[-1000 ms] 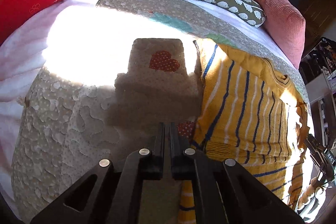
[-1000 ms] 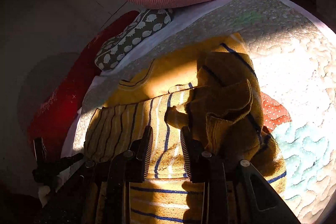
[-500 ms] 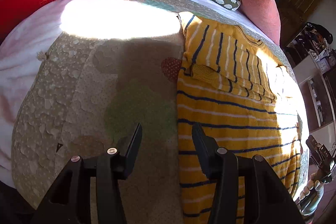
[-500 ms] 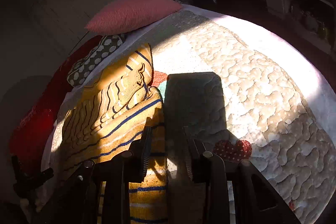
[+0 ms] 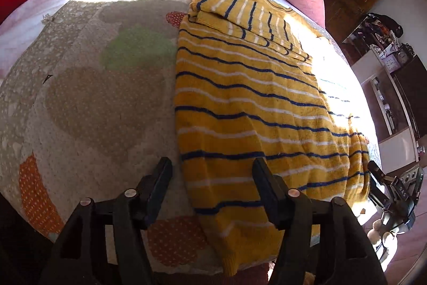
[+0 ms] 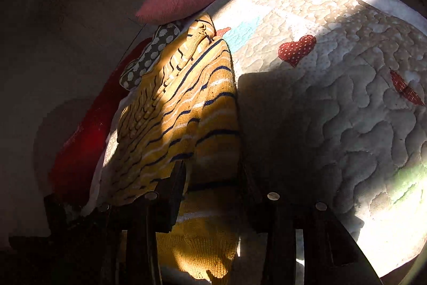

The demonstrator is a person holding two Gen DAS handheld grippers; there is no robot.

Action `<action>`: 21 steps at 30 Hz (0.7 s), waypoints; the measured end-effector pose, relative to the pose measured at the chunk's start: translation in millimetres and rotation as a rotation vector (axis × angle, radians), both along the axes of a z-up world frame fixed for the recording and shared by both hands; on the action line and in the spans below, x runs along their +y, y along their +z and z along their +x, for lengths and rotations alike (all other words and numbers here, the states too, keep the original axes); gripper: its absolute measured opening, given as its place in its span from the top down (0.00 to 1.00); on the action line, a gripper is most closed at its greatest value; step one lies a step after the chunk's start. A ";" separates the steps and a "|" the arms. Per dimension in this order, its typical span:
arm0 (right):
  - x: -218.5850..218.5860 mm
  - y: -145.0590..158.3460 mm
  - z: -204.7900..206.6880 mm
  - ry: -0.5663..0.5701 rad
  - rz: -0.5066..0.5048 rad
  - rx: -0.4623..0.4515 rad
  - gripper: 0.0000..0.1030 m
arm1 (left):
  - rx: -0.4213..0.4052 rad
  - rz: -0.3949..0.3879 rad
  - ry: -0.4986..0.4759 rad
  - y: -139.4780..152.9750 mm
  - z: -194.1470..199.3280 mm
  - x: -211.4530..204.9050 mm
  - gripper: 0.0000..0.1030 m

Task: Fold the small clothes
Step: 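Grasp the sweater hem with both grippers and lift it toward the collar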

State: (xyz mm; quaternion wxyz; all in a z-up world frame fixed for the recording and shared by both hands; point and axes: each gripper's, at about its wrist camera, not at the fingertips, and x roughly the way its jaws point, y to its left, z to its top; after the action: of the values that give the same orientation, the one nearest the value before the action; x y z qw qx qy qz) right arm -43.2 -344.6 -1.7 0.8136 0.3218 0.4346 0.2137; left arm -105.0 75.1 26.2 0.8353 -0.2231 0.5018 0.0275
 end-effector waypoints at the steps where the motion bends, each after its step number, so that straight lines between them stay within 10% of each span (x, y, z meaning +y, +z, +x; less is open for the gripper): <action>1: 1.8 -1.5 -2.1 0.011 0.021 0.006 0.58 | -0.002 -0.032 -0.002 -1.2 -3.8 -1.9 0.30; 6: 10.8 -6.1 -15.8 0.047 0.081 0.020 0.57 | 0.035 -0.132 -0.041 -13.2 -20.5 -24.1 0.27; 21: 19.9 -14.3 -32.6 0.065 0.081 0.017 0.47 | 0.027 0.013 -0.082 -21.1 -20.1 -61.2 0.10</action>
State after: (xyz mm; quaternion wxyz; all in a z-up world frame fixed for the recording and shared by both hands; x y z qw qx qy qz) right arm -75.8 -324.7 -16.0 0.7887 0.3421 0.4427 0.2547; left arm -125.1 14.0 5.1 0.8304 -0.1965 0.5214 -0.0004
